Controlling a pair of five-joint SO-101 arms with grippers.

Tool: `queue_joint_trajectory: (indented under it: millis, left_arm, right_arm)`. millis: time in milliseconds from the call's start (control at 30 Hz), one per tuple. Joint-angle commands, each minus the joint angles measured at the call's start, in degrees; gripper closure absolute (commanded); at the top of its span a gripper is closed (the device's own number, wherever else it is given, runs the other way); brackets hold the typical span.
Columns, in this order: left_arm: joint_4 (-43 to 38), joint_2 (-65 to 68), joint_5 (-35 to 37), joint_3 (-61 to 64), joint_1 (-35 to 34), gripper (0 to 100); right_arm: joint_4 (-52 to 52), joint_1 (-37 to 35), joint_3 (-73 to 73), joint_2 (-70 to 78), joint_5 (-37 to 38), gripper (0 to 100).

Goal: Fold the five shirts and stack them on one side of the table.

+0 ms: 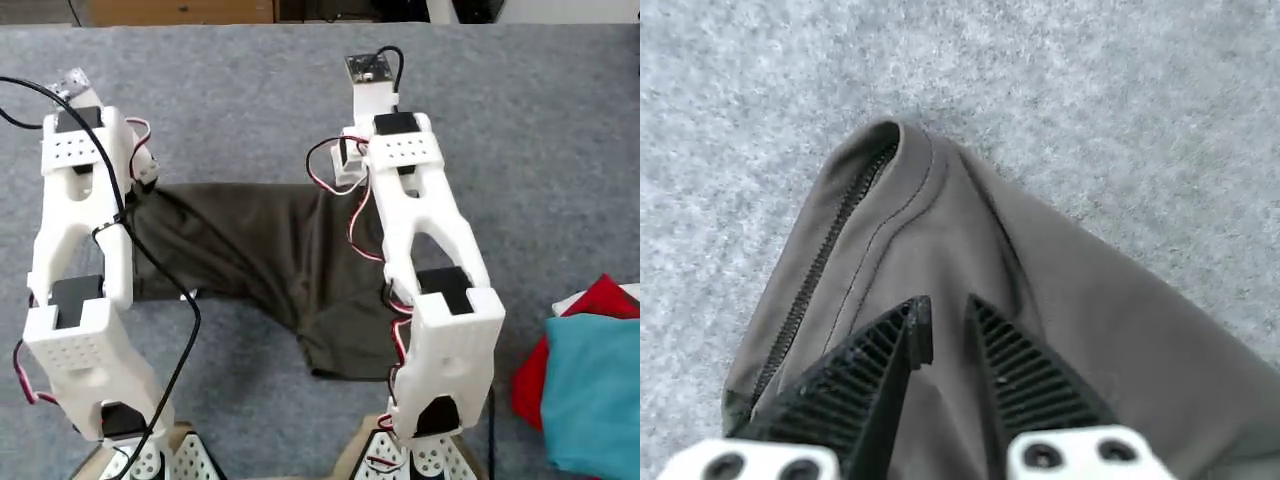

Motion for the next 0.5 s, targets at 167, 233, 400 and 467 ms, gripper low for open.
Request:
queue_joint_trajectory:
  millis: [167,233,400,467]
  left_arm:
    - [0.8,4.4,1.7,-4.2,0.5,98]
    - [-1.1,7.4,1.9,-4.0,0.5,98]
    - [-4.7,14.2,1.8,-5.7,0.4,98]
    - [-5.2,16.6,0.4,-8.7,-1.0,98]
  right_arm:
    - [-5.5,0.9,-3.6,5.8,0.0,99.2]
    - [-7.6,0.7,-3.6,7.3,0.0,99.2]
    - [-13.3,1.2,-3.6,10.9,-0.1,99.2]
    - [-15.6,1.9,-3.6,12.0,0.0,99.2]
